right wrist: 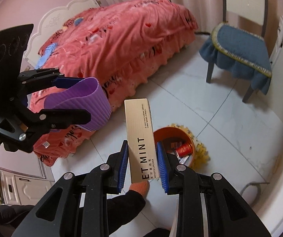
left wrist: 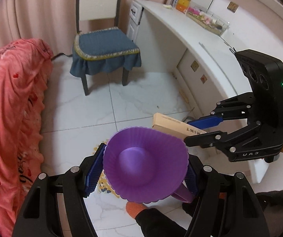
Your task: Collect trash
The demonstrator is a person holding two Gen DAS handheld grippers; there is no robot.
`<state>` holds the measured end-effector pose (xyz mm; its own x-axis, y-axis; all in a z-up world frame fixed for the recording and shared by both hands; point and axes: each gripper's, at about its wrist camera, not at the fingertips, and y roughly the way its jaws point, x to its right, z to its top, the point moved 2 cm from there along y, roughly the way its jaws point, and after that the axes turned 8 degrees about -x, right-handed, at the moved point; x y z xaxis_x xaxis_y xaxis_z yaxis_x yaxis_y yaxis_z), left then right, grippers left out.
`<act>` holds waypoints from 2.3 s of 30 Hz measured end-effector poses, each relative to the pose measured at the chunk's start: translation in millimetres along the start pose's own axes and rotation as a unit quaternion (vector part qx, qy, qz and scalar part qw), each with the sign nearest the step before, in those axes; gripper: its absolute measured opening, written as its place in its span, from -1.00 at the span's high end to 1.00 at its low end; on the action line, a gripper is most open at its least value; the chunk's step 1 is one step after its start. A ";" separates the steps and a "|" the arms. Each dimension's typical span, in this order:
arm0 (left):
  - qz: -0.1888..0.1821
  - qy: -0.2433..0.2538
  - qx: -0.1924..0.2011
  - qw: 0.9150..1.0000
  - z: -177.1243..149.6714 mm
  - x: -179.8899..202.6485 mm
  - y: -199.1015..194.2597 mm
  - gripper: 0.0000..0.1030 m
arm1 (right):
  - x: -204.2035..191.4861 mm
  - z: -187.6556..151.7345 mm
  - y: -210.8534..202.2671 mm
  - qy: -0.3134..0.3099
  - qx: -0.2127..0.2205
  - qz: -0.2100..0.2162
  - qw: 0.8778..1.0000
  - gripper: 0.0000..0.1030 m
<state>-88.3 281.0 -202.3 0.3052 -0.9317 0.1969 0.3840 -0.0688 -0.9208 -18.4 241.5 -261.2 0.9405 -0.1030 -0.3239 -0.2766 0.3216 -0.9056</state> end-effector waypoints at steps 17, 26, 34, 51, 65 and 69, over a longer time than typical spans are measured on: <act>-0.022 0.019 -0.057 0.998 -0.3 -19.4 61.2 -0.49 | 40.1 13.2 69.2 0.051 -0.030 -0.009 0.998 0.17; -0.023 0.022 -0.061 0.998 0.2 -13.5 59.7 -0.63 | 43.0 7.2 62.9 0.055 -0.027 -0.009 0.998 0.17; -0.011 0.030 -0.062 0.998 2.3 -2.3 50.7 -0.63 | 39.6 4.4 37.9 0.050 -0.012 -0.010 0.999 0.17; 0.027 0.059 0.011 0.998 19.2 59.8 -27.7 -0.69 | 15.2 -39.5 -107.9 0.038 0.086 -0.019 0.995 -0.07; 0.050 0.105 0.109 0.987 25.9 152.4 -105.8 -0.86 | 12.1 -120.6 -241.8 0.079 0.195 -0.049 0.976 -0.50; 0.051 0.119 0.128 0.983 26.3 178.6 -118.2 -0.86 | 10.2 -141.9 -271.0 0.085 0.221 -0.066 0.969 -0.69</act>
<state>-56.2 132.1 -49.5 0.1522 -0.9883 -0.0048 0.5777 0.0929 -0.8109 38.1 19.7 -58.0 0.9050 -0.3125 -0.2886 -0.0099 0.6629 -0.7487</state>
